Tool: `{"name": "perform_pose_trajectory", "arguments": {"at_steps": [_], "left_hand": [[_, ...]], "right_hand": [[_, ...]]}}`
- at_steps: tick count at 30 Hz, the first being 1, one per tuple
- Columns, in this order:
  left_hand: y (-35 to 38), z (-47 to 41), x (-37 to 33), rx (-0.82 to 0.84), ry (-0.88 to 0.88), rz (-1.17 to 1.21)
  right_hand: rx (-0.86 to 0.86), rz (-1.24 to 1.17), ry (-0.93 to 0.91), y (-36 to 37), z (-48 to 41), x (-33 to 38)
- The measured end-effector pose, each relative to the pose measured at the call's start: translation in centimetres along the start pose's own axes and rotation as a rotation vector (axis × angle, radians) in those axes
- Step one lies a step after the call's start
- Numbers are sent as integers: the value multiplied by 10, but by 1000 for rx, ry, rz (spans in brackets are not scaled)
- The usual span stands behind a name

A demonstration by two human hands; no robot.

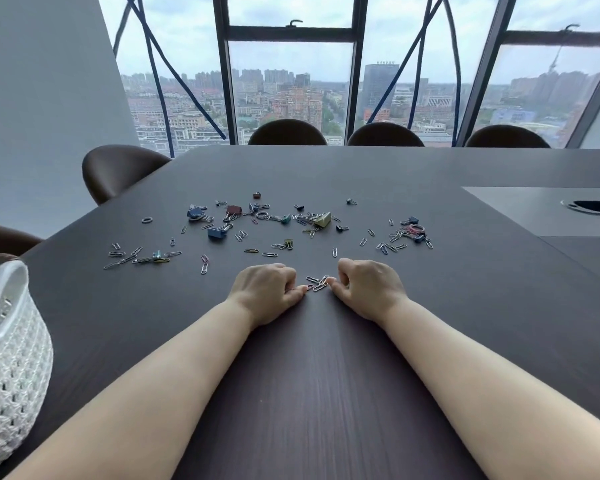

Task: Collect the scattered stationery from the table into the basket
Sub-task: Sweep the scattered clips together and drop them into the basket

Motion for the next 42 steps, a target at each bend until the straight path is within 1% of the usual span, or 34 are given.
{"name": "perform_pose_trajectory", "arguments": {"at_steps": [3,7,11,13,15,18,21,25,27,29,30,33,34,35,36,37,39,41,42], "left_hand": [[-1,1,1,-18,-10,18],[-2,4,5,-9,-50,99],[-9,16,10,-36,-114,257],[-17,30,12,-79,-145,361],[-28,49,12,-127,-164,447],[-60,83,12,-224,-143,501],[-117,120,15,-350,-143,451],[-209,175,40,-539,-194,233],[-243,200,68,-565,-245,145],[-256,220,102,-504,-308,81],[-254,228,120,-425,-350,65],[-224,249,159,-41,-420,124],[-214,256,166,63,-428,165],[-208,263,171,121,-430,188],[-207,268,176,132,-425,187],[-210,272,180,108,-419,164],[-219,280,184,17,-411,112],[-229,287,183,-75,-390,114],[-232,290,183,-94,-388,127]], "right_hand": [[-3,16,-1,-1,2,2],[19,55,56,-3,4,-1],[48,22,93,-7,15,-3],[27,-114,134,-13,25,-5],[-27,-314,164,-21,35,-1],[-146,-516,119,-35,42,28],[-234,-672,29,-58,42,80],[-248,-824,-127,-90,33,165],[-249,-846,-201,-106,29,208],[-263,-819,-259,-122,24,247],[-270,-800,-286,-129,22,265],[-274,-773,-341,-140,18,311],[-265,-775,-357,-141,18,323],[-250,-778,-371,-140,18,335],[-232,-782,-387,-138,18,345],[-210,-788,-402,-135,19,355],[-176,-795,-425,-129,21,370],[-164,-777,-433,-125,23,382],[-163,-761,-434,-124,24,387]]}}
Point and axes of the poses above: each hand's wrist, its own z-axis away from the middle knuckle, its own y-axis out of the palm, x = y × z, the point moved 8 cm from there along -z, towards the middle knuckle, and after that the axes turned 6 degrees about x, right-handed, at the moved point
